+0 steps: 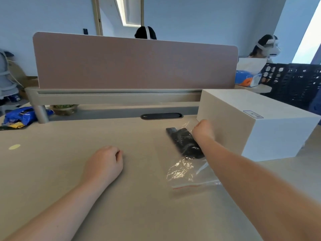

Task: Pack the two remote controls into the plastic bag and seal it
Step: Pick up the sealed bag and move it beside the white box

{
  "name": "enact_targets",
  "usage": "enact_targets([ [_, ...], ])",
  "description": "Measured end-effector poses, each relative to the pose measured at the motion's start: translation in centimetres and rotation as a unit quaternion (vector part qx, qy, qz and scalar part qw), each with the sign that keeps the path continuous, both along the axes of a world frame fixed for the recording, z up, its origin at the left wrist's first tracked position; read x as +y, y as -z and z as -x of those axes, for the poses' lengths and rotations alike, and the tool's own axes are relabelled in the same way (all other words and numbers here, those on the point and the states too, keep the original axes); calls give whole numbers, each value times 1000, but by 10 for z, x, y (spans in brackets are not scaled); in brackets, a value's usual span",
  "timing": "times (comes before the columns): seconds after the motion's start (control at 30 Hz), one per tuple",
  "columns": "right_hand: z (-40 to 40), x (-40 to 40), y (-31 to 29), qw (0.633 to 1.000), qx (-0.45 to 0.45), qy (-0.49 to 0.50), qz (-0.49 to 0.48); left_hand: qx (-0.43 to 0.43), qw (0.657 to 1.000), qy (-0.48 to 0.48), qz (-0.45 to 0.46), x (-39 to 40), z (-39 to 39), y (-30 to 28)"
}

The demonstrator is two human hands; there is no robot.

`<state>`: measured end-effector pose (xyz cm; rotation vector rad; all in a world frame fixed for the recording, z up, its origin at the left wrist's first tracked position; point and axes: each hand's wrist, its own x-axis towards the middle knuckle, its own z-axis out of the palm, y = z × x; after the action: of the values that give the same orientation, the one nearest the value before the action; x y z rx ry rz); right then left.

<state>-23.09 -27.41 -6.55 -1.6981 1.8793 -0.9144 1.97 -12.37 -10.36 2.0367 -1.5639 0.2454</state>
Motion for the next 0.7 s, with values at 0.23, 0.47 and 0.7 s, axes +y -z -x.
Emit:
enact_targets([
  [0.23, -3, -34, -4, 997, 43, 56, 36, -14, 1000, 15, 6, -11, -5, 0],
  [0.47, -1, -47, -6, 986, 70, 135, 69, -39, 999, 24, 7, -15, -8, 1],
  [0.7, 1, -50, 4, 979, 159, 74, 102, -58, 998, 20, -2, -14, -4, -1],
])
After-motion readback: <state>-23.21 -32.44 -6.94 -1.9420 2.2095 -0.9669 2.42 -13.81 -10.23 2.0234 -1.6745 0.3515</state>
